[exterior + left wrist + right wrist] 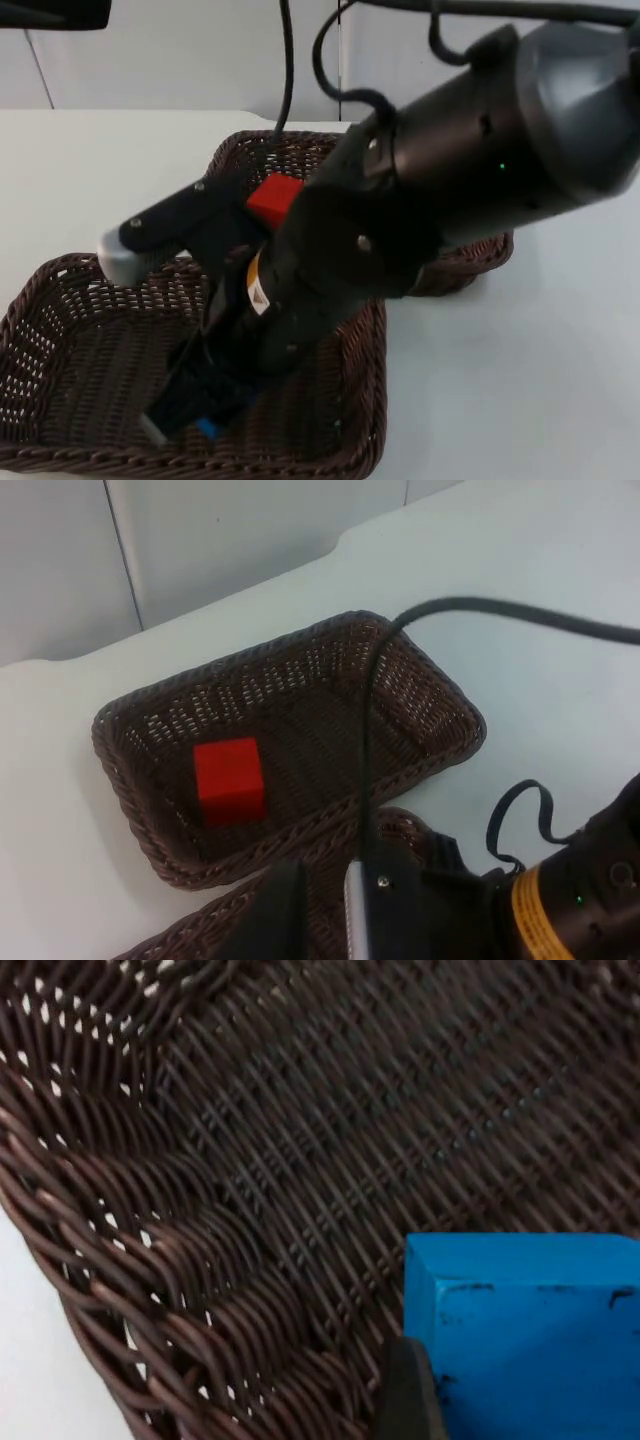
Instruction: Pick up one cube with the left hand and place it into the upper basket. Pick up one cube with the right hand and place it into the lower basket.
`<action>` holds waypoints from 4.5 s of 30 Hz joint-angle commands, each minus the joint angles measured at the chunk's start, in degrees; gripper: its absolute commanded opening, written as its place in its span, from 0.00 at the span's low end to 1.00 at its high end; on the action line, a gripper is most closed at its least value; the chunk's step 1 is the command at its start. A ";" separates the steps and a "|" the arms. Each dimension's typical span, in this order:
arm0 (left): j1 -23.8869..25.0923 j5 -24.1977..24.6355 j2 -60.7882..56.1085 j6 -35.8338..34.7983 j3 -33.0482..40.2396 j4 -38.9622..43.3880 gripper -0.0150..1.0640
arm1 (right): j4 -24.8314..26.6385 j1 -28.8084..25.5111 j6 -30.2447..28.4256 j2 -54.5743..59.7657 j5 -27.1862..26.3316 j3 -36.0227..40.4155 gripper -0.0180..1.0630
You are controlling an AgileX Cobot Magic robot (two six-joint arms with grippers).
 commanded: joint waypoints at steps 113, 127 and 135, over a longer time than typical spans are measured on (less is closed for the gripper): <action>-0.14 15.71 -28.97 -3.19 9.91 3.82 0.99 | -0.70 0.28 0.24 -94.39 20.97 39.72 0.66; -0.14 18.10 -39.02 -10.44 9.91 12.73 0.99 | -1.78 0.28 0.24 -110.60 32.32 39.80 0.66; -0.14 21.00 -44.23 -14.51 9.91 17.52 0.99 | -1.78 0.28 0.00 -117.12 36.28 39.80 0.66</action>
